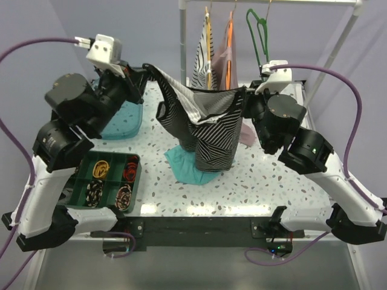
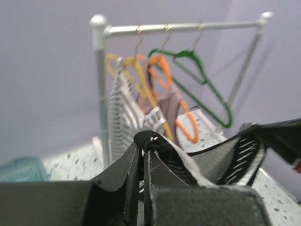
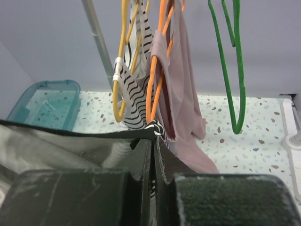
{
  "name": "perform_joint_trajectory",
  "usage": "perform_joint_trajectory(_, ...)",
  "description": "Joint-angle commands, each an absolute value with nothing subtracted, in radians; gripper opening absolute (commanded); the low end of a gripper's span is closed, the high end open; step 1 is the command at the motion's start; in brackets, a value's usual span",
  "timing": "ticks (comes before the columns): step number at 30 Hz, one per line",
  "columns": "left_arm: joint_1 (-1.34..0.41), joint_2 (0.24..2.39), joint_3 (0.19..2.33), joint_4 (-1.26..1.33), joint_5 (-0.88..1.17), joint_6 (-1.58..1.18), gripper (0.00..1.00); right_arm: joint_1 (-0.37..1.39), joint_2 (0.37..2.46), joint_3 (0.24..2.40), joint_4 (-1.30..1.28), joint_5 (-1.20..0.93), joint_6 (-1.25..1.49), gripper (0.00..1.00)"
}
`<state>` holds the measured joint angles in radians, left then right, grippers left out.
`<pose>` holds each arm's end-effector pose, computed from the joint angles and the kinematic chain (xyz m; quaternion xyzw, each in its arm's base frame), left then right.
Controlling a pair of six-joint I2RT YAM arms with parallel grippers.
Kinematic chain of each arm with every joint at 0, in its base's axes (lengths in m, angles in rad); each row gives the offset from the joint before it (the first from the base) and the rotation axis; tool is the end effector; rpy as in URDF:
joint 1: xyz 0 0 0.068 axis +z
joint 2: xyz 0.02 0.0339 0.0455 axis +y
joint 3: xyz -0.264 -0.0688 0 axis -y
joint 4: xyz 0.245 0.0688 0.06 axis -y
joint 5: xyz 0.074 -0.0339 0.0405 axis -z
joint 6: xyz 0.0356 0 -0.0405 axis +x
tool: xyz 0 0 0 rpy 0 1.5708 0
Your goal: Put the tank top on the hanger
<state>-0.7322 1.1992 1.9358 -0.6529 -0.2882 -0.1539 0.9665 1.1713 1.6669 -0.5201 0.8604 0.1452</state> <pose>0.1355 -0.1082 0.5776 0.0897 0.6722 -0.2245 0.6998 0.1367 0.1505 0.5236 0.0074 0.7127 0.0814 0.6967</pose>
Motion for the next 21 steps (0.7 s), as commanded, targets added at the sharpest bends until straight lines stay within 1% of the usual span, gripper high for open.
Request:
perform_joint_trajectory(1,-0.726,1.267,2.111,-0.686,0.082,-0.011,0.00,0.965,1.157,1.662,-0.653,0.795,0.152,0.05)
perform_joint_trajectory(2,-0.724,1.270,2.083,-0.693,0.151,-0.011,0.00,0.965,1.155,1.635,-0.663,0.732,0.169,0.05)
perform_joint_trajectory(5,-0.726,1.275,1.978,-0.709,0.251,-0.009,0.00,0.963,1.167,1.523,-0.634,0.628,0.204,0.06)
perform_joint_trajectory(7,-0.726,1.269,1.921,-0.715,0.297,-0.009,0.00,0.954,1.204,1.479,-0.630,0.598,0.219,0.06)
perform_joint_trajectory(8,-0.727,1.263,1.857,-0.713,0.329,-0.012,0.01,0.948,1.218,1.470,-0.632,0.585,0.225,0.05)
perform_joint_trajectory(10,-0.729,1.229,1.778,-0.706,0.322,-0.020,0.04,0.899,1.256,1.462,-0.647,0.513,0.235,0.05)
perform_joint_trajectory(11,-0.729,1.214,1.670,-0.677,0.283,-0.047,0.05,0.876,1.267,1.462,-0.670,0.483,0.239,0.05)
perform_joint_trajectory(13,-0.730,1.166,1.535,-0.629,0.267,-0.074,0.05,0.812,1.289,1.453,-0.695,0.463,0.244,0.05)
perform_joint_trajectory(14,-0.729,1.155,1.396,-0.571,0.262,-0.113,0.05,0.798,1.289,1.447,-0.699,0.471,0.236,0.05)
perform_joint_trajectory(15,-0.729,1.143,1.328,-0.540,0.255,-0.139,0.05,0.775,1.292,1.440,-0.704,0.468,0.230,0.08)
perform_joint_trajectory(16,-0.729,1.141,1.208,-0.487,0.232,-0.164,0.06,0.767,1.302,1.430,-0.710,0.456,0.224,0.10)
perform_joint_trajectory(18,-0.729,1.143,1.097,-0.419,0.219,-0.245,0.06,0.764,1.319,1.405,-0.716,0.399,0.225,0.13)
perform_joint_trajectory(19,-0.730,1.144,0.998,-0.346,0.233,-0.294,0.07,0.764,1.321,1.387,-0.704,0.379,0.230,0.15)
perform_joint_trajectory(20,-0.730,1.144,0.958,-0.315,0.235,-0.316,0.07,0.762,1.324,1.364,-0.697,0.367,0.235,0.18)
perform_joint_trajectory(21,-0.730,1.147,0.919,-0.284,0.229,-0.334,0.07,0.762,1.330,1.321,-0.692,0.370,0.241,0.31)
